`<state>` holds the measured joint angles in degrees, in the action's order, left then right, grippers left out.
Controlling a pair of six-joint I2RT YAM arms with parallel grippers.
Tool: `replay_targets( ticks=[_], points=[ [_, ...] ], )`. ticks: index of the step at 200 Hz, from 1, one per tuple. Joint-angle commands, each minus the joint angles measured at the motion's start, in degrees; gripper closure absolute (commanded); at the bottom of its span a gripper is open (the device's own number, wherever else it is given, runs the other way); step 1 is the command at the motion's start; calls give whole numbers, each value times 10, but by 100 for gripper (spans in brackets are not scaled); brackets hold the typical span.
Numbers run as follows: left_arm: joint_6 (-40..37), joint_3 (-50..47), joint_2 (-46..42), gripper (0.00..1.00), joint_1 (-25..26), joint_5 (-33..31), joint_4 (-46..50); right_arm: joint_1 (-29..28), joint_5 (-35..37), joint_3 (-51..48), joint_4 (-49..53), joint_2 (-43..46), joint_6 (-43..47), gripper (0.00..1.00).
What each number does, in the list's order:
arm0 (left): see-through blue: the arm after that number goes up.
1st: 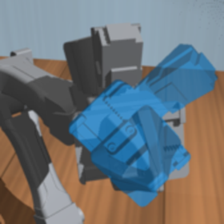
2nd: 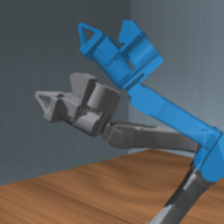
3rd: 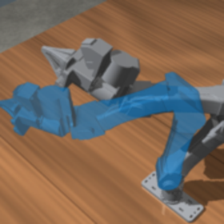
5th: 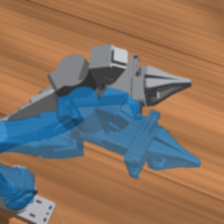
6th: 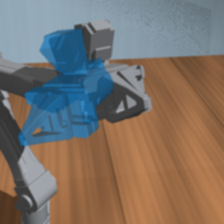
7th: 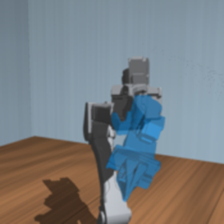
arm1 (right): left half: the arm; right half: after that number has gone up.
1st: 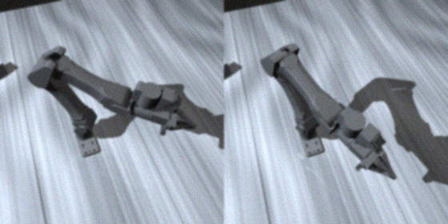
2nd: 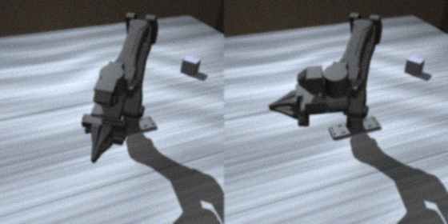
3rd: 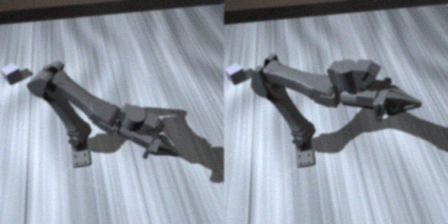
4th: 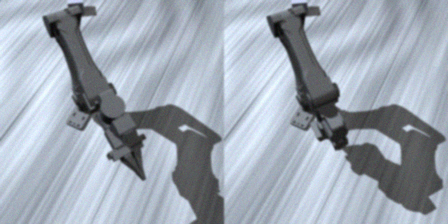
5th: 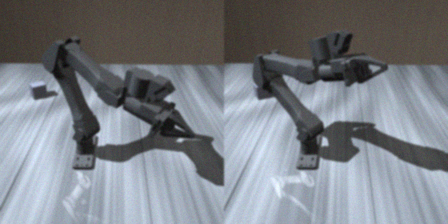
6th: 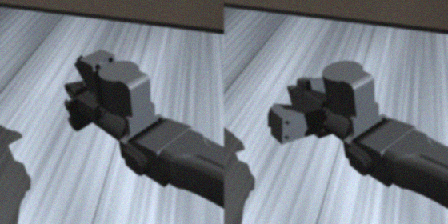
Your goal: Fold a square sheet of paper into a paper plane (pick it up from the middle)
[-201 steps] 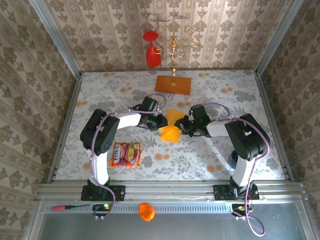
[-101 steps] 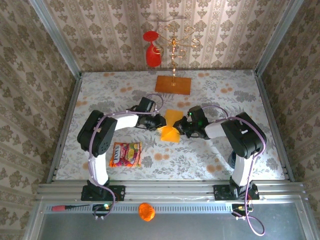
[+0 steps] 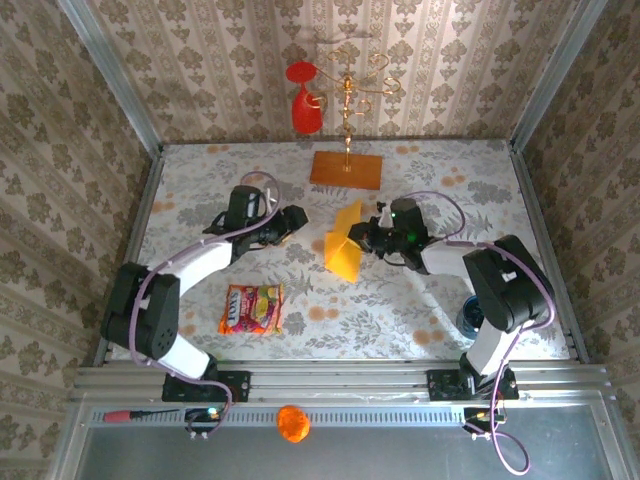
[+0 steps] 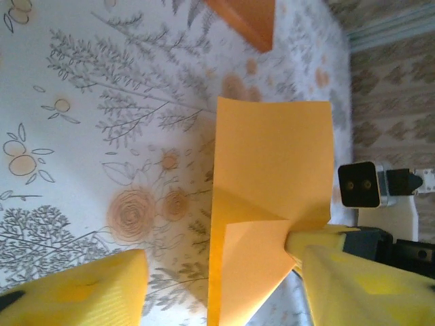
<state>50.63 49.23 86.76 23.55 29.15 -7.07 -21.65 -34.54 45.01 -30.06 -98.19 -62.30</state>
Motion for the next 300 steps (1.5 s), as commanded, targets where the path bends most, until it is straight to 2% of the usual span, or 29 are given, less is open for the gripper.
replay_targets(
  ticks=[1, 54, 56, 96, 117, 138, 174, 224, 246, 260, 300],
  points=[
    [41, -21, -28, 30, -1, 43, -82, 6, -69, 27, -47, 28, 21, 96],
    [98, -33, -34, 7, 21, 102, -189, 10, -120, 59, -141, 25, -63, 95],
    [99, -32, -33, 7, 35, 104, -192, 11, -121, 60, -142, 24, -65, 95],
    [104, -9, -17, 6, 61, 128, -221, 10, -144, 69, -217, 8, -124, 94],
    [113, -2, -13, 13, 60, 154, -239, 11, -151, 70, -228, 4, -133, 94],
    [113, -9, -23, 22, 57, 148, -241, 11, -153, 64, -230, 6, -130, 93],
    [119, -21, -31, 43, 43, 146, -253, 15, -158, 54, -229, 8, -128, 92],
    [123, -24, -26, 65, 35, 156, -269, 21, -160, 42, -227, 13, -125, 90],
    [118, -25, -25, 77, 33, 158, -269, 22, -159, 39, -218, 15, -119, 85],
    [113, -27, -25, 79, 32, 153, -263, 23, -158, 38, -202, 19, -108, 78],
    [77, -27, -26, 88, 29, 139, -209, 36, -127, 36, -67, 62, -22, 57]
  ],
)
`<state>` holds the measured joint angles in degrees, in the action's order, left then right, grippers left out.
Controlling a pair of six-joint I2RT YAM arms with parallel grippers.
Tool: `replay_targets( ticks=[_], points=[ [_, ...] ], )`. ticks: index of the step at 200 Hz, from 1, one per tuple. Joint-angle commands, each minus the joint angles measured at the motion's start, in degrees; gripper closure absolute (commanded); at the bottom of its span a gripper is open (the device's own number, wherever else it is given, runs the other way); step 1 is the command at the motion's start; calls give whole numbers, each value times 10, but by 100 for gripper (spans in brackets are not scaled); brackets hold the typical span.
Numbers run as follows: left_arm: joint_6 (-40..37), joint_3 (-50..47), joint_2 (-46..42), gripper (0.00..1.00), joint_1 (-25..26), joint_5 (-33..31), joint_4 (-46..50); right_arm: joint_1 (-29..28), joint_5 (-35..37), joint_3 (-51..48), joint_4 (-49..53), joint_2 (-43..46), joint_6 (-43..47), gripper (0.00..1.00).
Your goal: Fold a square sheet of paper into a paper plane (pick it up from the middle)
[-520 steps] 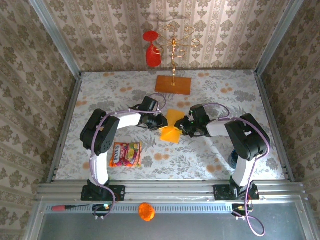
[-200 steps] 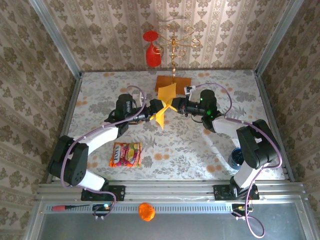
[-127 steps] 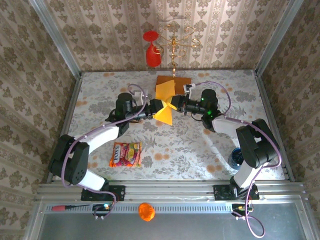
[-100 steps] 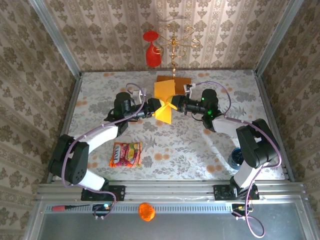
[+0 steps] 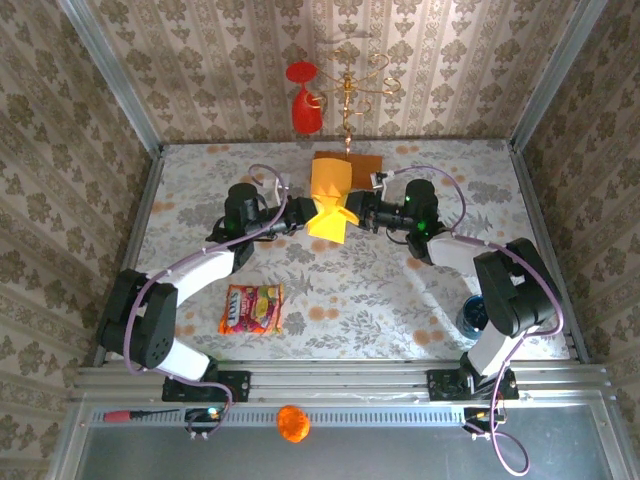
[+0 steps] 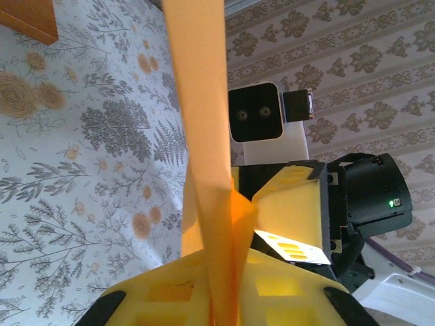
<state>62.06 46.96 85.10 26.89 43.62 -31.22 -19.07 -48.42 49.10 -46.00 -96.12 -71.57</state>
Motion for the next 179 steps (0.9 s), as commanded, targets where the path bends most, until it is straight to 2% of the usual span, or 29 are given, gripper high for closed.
replay_targets(
  ticks=[1, 16, 33, 62, 82, 130, 144, 156, 179],
  points=[
    [-39, -4, -9, 88, -5, -6, 35, 11, 13, -5, 97, 42, 74, 56],
    [-76, 9, -13, 90, -5, -21, 99, 20, 39, -3, 167, 62, 115, 54],
    [-148, 36, -23, 90, -5, -63, 219, 32, 80, 2, 260, 87, 162, 52],
    [-290, 117, -28, 91, 14, -241, 471, 44, 162, 14, 392, 124, 229, 51],
    [-348, 169, -18, 90, 44, -374, 588, 47, 208, 21, 445, 143, 258, 50],
    [-390, 287, 60, 91, 125, -679, 775, 53, 256, 16, 477, 159, 271, 50],
    [-387, 324, 102, 90, 147, -745, 821, 54, 261, 11, 479, 160, 270, 50],
    [-376, 357, 143, 90, 163, -783, 859, 56, 267, 8, 482, 160, 270, 50],
    [-370, 406, 216, 90, 194, -815, 892, 61, 278, -1, 483, 160, 267, 51]
  ],
)
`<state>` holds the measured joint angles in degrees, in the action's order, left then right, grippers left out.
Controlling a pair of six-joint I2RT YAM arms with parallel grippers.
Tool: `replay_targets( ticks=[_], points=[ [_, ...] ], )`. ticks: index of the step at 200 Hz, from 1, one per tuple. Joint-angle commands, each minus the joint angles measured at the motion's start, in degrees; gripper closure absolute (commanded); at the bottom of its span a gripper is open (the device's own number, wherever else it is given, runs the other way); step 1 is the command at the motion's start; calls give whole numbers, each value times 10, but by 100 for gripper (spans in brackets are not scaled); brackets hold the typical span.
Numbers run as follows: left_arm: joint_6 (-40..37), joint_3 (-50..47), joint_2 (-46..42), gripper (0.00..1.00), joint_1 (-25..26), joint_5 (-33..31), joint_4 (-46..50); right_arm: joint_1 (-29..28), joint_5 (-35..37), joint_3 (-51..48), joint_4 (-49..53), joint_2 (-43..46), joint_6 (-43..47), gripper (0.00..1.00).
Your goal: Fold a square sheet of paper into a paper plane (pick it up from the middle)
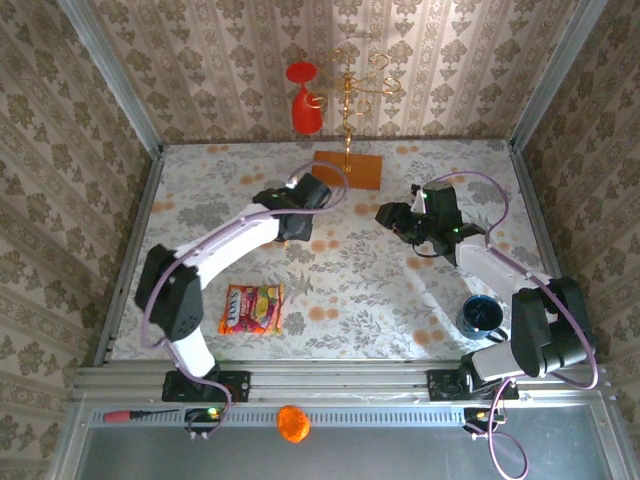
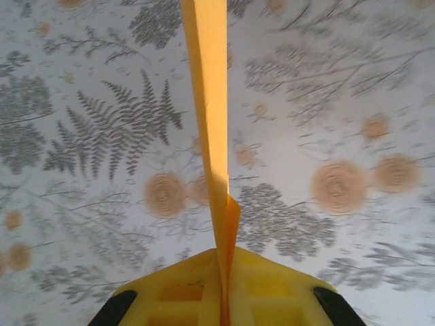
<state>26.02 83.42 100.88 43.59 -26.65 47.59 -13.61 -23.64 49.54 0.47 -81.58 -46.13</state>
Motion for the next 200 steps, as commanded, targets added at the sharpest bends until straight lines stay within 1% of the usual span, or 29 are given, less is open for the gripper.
replay_targets(
  ticks=[1, 16, 34, 42, 58, 69, 97, 126, 140, 148, 161, 164, 184, 200],
  points=[
    [-9, 43, 61, 90, 28, -113, 104, 7, 30, -6, 18, 14, 13, 51],
    [-8, 65, 100, 90, 45, -115, 107, 13, 35, -13, 19, 35, 10, 51],
    [1, 86, 132, 90, 58, -69, 91, 23, 44, -23, 21, 44, 2, 51],
    [9, 89, 140, 89, 61, -31, 76, 29, 45, -28, 21, 48, -6, 51],
    [24, 72, 141, 80, 61, 58, 17, 40, 44, -36, 18, 62, -16, 51],
    [37, 51, 138, 76, 56, 119, -28, 45, 48, -37, 21, 74, -17, 51],
    [70, -1, 119, 64, 23, 247, -115, 49, 56, -36, 38, 91, -8, 51],
    [94, -64, 55, 49, -15, 370, -212, 45, 23, -21, 49, 75, -2, 51],
    [114, -94, 19, 43, -36, 404, -251, 32, 19, -11, 56, 58, 2, 51],
    [124, -112, 1, 40, -51, 420, -269, 18, 19, -4, 57, 45, 6, 51],
    [144, -147, -25, 37, -79, 445, -306, -12, 24, 8, 57, 22, 5, 53],
    [150, -152, -32, 36, -86, 449, -313, -20, 25, 13, 58, 5, 4, 53],
    [170, -209, -74, 32, -130, 455, -341, -82, 29, 43, 55, -55, -3, 59],
    [173, -242, -103, 29, -160, 447, -339, -129, 32, 66, 45, -107, -15, 63]
  ],
)
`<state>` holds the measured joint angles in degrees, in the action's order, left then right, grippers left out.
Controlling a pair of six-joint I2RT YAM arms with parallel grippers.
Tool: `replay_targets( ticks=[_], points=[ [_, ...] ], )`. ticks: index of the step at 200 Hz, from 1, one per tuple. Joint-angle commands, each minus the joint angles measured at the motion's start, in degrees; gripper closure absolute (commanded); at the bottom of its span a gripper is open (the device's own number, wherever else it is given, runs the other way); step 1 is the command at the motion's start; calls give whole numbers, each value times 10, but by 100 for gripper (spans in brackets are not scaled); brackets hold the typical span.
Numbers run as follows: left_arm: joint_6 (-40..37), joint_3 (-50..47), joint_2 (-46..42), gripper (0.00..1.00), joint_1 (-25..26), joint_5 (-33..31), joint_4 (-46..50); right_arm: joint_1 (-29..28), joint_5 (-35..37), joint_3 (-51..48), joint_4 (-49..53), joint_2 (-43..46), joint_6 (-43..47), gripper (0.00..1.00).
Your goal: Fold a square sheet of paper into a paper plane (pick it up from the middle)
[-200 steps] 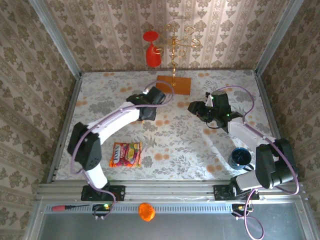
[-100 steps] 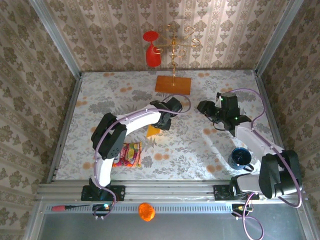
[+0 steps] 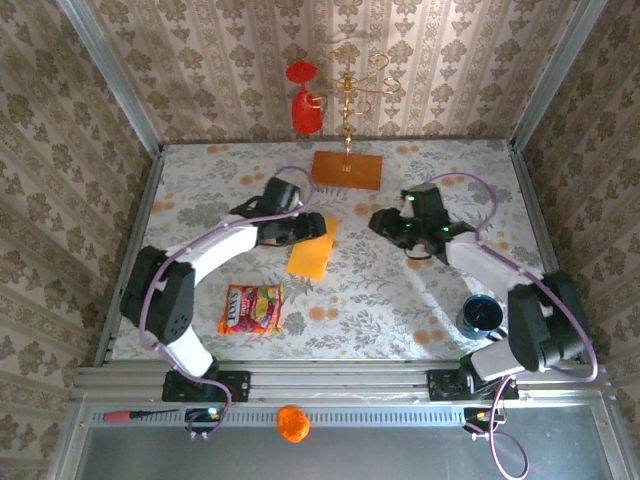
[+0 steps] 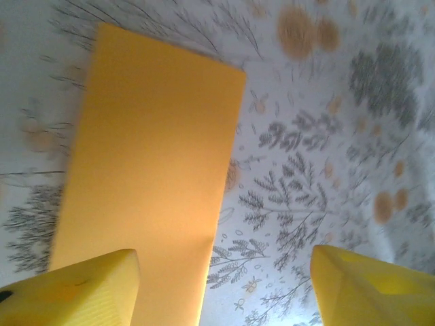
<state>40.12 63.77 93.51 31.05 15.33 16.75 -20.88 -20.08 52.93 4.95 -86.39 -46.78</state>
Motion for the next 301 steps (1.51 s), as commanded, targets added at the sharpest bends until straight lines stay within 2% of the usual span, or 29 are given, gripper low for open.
replay_targets(
  ticks=[1, 49, 77, 105, 147, 166, 175, 195, 213, 239, 258, 261, 280, 301],
  points=[
    [31, -47, -32, 28, -36, 27, -31, -59, -4, 34, 0, -62, -9, 63],
    [35, -116, -91, 19, -95, 11, -21, -143, -5, 127, 0, -200, -29, 71],
    [33, -128, -96, 18, -107, 11, -17, -158, -13, 168, 18, -259, -25, 72],
    [22, -122, -89, 17, -109, 15, -10, -154, -11, 185, 55, -284, 6, 72],
    [7, -113, -74, 12, -109, 38, -17, -124, -51, 169, 138, -283, 142, 70],
    [6, -114, -71, 7, -109, 51, -27, -104, -68, 161, 201, -276, 243, 69],
    [6, -116, -69, 0, -108, 57, -33, -95, -65, 159, 231, -271, 288, 68],
    [5, -117, -67, 0, -101, 65, -42, -77, -56, 156, 280, -257, 375, 69],
    [6, -114, -63, 0, -88, 69, -46, -70, -42, 144, 269, -225, 392, 69],
    [22, -115, -53, 1, -65, 76, -54, -68, -53, 123, 206, -162, 333, 68],
    [43, -127, -50, 3, -54, 84, -73, -68, -27, 88, 129, -123, 222, 65],
    [47, -129, -49, 4, -37, 85, -76, -68, -23, 81, 115, -119, 203, 65],
    [70, -143, -47, 6, -9, 86, -90, -69, -12, 49, 60, -118, 108, 65],
    [94, -157, -47, 8, 22, 82, -103, -70, 2, 28, 27, -127, 63, 67]
  ],
)
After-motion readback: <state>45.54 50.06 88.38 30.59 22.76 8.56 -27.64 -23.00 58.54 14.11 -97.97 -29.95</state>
